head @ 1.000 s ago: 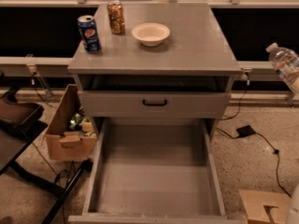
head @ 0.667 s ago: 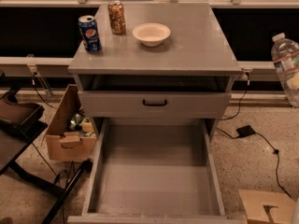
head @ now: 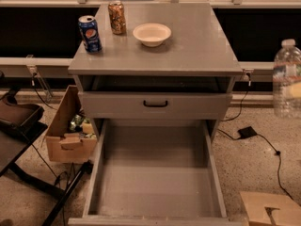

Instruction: Place water bottle into middle drawer

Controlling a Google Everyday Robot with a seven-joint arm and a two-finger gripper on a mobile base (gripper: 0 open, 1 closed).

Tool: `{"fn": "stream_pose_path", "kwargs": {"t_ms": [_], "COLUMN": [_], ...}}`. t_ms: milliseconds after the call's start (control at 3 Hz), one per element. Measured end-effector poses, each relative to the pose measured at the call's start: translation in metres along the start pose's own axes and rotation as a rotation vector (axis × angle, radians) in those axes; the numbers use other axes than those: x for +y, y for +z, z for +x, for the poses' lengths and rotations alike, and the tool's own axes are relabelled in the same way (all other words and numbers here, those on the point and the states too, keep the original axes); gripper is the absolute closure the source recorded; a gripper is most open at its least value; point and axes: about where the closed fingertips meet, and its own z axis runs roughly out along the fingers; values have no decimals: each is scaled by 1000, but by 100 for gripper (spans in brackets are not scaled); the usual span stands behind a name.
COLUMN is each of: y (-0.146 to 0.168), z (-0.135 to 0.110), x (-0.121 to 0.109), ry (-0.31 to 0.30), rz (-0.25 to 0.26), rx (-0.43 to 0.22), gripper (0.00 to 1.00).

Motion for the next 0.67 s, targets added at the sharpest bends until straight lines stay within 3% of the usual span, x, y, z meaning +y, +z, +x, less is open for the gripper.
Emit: {"fn": "stream_pose_path", "kwargs": {"t_ms": [333, 667], "y": [1, 8], "z": [58, 44], "x": [13, 22], "ry": [74, 33], "rz": [-147, -142], "rx": [-105, -114], "gripper": [100, 100]}}
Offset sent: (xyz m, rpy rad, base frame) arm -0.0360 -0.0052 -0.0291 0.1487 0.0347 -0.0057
